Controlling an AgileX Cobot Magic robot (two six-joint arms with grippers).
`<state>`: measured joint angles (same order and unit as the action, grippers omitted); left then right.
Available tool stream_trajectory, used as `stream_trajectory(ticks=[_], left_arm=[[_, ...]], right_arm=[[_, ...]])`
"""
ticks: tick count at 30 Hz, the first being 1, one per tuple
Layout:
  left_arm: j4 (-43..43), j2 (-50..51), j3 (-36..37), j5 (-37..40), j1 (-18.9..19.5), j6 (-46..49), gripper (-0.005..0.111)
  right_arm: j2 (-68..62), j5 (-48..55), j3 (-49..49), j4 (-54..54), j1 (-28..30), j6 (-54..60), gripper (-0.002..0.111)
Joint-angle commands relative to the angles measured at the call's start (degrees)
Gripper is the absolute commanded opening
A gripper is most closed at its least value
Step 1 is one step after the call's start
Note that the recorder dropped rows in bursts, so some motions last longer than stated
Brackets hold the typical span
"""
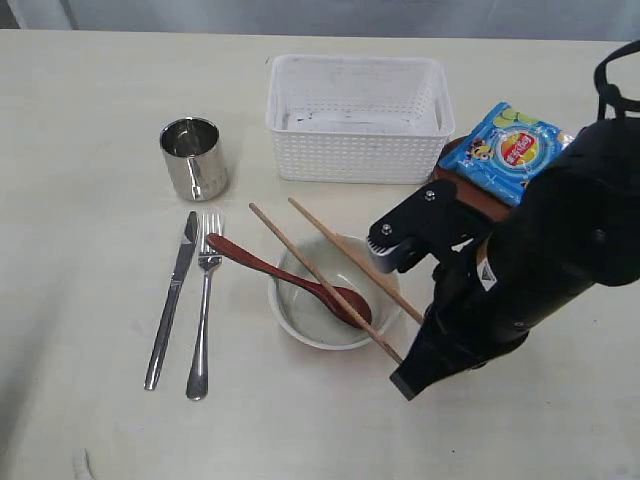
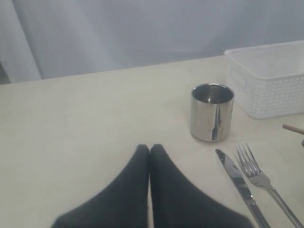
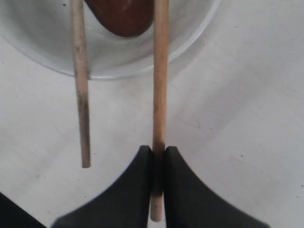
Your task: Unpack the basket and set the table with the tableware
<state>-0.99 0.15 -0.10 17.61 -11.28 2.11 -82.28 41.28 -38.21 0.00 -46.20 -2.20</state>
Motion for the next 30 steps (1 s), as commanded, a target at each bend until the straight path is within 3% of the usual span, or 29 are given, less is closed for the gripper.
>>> stream_trajectory(ticks=[1, 5, 30], left_arm=[[0.2, -0.2, 0.1, -0.5, 0.0, -0.2, 0.0], [0.2, -0.2, 0.1, -0.5, 0.0, -0.2, 0.0], [0.2, -0.2, 0.1, -0.5, 0.0, -0.2, 0.0]], right_arm=[[0.0, -0.6, -0.4, -1.7, -4.2, -0.1, -0.001], [0.0, -0.9, -0.4, -6.8, -4.4, -6.1, -0.001], [-1.5, -2.2, -3.1, -2.8, -4.6, -6.0, -0.001]])
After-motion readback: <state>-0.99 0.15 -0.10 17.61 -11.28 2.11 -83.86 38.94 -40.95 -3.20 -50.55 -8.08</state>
